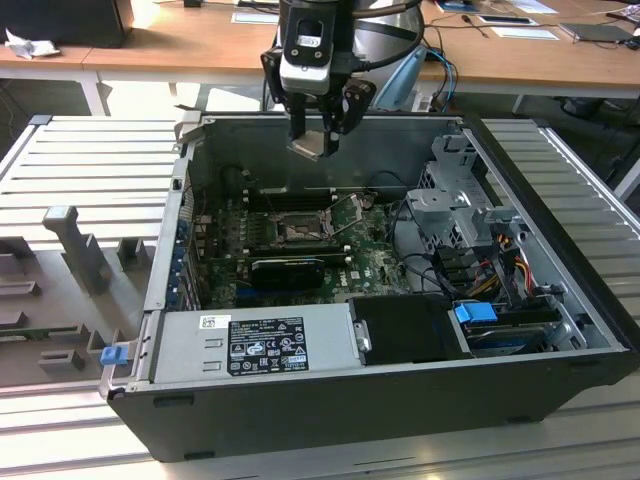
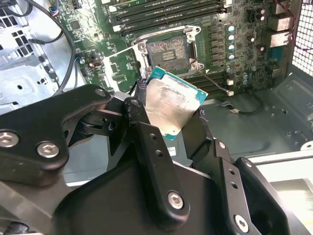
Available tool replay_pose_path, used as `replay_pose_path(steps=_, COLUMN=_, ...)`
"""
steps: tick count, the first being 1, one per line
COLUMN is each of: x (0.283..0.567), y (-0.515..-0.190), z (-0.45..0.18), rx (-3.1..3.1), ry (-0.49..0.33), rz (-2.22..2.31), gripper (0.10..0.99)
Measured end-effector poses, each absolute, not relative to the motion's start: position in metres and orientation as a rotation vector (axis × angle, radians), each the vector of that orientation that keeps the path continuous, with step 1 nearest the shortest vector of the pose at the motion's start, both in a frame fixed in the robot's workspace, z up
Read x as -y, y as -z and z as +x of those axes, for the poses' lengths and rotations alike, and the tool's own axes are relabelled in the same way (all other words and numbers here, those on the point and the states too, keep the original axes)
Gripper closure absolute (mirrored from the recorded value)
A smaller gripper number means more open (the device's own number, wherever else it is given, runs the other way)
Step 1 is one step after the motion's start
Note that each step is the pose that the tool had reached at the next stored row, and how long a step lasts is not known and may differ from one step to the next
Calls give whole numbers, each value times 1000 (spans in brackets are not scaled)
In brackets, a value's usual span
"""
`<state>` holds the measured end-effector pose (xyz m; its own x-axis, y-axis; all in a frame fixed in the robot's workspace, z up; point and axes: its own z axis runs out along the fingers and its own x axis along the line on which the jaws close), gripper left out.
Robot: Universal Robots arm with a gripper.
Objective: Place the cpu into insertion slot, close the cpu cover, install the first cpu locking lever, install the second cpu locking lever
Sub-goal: 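Place the cpu into insertion slot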
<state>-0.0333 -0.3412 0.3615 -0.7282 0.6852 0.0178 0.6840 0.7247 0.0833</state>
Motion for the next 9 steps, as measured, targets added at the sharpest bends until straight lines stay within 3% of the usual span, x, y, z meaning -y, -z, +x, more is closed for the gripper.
replay_pose_path(steps=9, x=341, y=-361, z=-33, rx=-2810, ry=-129, rz=1353, gripper=553)
